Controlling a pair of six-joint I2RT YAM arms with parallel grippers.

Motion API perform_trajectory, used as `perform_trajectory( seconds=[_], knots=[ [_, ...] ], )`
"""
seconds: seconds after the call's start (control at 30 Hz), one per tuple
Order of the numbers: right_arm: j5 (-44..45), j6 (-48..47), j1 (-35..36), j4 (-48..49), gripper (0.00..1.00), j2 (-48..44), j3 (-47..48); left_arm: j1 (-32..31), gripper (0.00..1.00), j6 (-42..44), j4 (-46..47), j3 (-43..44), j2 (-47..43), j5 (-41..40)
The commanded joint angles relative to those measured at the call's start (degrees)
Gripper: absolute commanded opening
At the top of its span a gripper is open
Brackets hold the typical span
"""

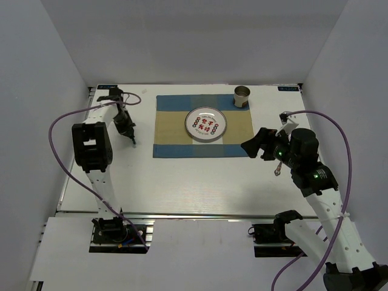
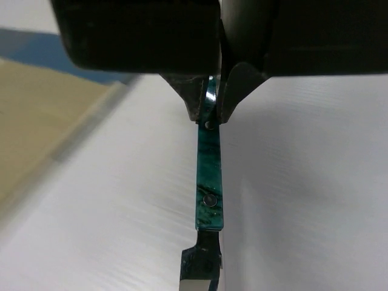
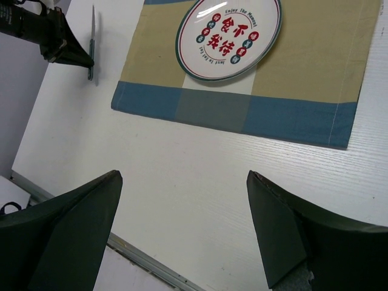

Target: Set the dinner table for one person

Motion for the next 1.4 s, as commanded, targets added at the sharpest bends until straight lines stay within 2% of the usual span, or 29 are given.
perform_trajectory(
  seconds=[0.0, 0.2, 0.3, 0.53, 0.63, 0.87, 1.37],
  knots=[
    [1.8, 1.6, 0.0, 0.1, 0.89, -0.9, 3.3, -10.2, 0.00, -1.4, 3.7, -1.2, -12.2, 9.8],
    [9.6, 3.1, -0.2, -3.2, 0.89, -0.2, 7.7, -27.8, 0.00, -14.0, 12.5, -4.1, -16.6, 10.4],
    [11.8, 2.9, 0.0, -5.6, 0.89, -0.7, 9.8, -33.0, 0.00, -19.0, 15.7, -2.0, -14.6, 9.3],
    [14.1, 2.7, -0.2, -9.7, 0.89, -2.0, 12.3, -45.3, 0.00, -25.0, 13.9, 18.4, 2.0, 6.9],
    [14.7, 2.2, -0.1, -11.3, 0.89, -2.6, 13.2, -47.3, 0.00, -26.9, 13.1, 24.7, 5.8, 4.9],
    [14.5, 2.0, -0.1, -13.6, 0.89, -3.7, 14.6, -48.7, 0.00, -28.5, 19.9, 30.0, 13.5, 7.3],
    [14.0, 0.8, -0.2, -14.9, 0.89, -4.5, 13.8, -49.2, 0.00, -29.5, 29.6, 31.3, 22.1, 12.4]
  ],
)
